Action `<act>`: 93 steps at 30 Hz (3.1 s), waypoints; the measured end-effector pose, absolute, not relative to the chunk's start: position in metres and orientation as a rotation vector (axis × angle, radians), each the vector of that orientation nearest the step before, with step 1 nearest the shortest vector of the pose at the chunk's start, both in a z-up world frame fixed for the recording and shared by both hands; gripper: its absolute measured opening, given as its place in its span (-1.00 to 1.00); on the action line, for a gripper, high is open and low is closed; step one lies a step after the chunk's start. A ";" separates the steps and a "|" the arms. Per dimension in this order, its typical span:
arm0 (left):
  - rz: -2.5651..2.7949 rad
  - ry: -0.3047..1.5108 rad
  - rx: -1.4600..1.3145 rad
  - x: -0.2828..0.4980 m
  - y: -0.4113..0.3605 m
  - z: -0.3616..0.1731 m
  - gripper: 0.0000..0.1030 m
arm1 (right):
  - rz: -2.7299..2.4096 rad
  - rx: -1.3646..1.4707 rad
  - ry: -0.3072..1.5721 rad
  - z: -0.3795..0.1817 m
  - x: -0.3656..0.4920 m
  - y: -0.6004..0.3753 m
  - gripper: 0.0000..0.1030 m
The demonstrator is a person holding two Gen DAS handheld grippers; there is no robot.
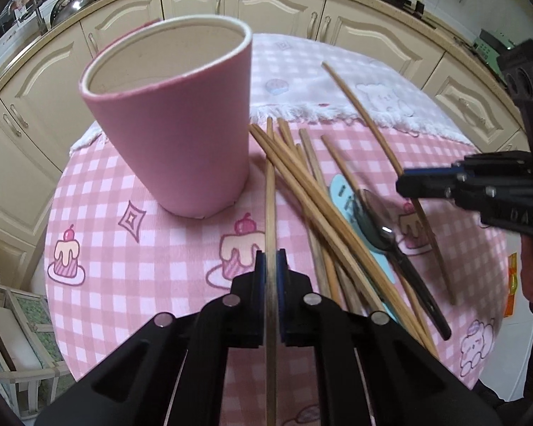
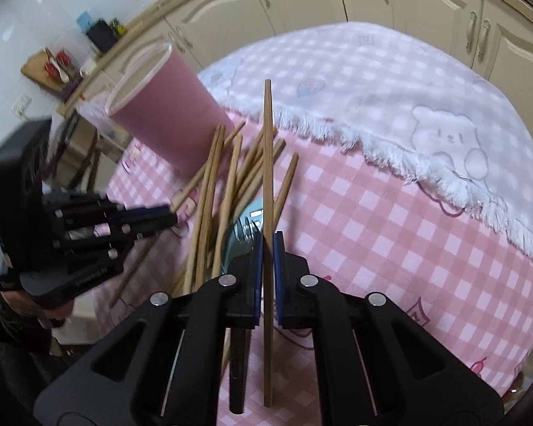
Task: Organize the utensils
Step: 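Lift both chopsticks over the pink cup and open both tools to drop them in, then move both open tools back from the cup toward the utensil pile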
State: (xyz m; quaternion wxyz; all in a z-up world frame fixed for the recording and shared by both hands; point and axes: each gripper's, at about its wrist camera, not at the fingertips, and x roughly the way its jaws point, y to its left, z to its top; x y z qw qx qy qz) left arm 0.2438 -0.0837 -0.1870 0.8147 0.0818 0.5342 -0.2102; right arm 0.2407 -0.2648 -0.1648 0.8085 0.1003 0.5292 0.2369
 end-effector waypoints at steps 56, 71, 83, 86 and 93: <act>-0.285 0.211 -0.185 0.298 -0.033 -0.023 -0.89 | 0.539 0.282 0.470 -0.026 0.323 -0.191 -0.88; -0.237 0.280 -0.182 0.281 -0.008 -0.034 0.82 | 0.440 0.360 0.579 -0.057 0.318 -0.238 0.66; -0.198 0.344 -0.101 0.253 -0.010 -0.019 0.84 | 0.378 0.336 0.629 -0.048 0.301 -0.267 0.86; -0.196 0.361 -0.091 0.246 -0.012 -0.021 0.84 | 0.369 0.337 0.644 -0.048 0.297 -0.270 0.86; -0.197 0.413 -0.072 0.235 -0.017 -0.031 0.84 | 0.354 0.334 0.683 -0.051 0.283 -0.281 0.86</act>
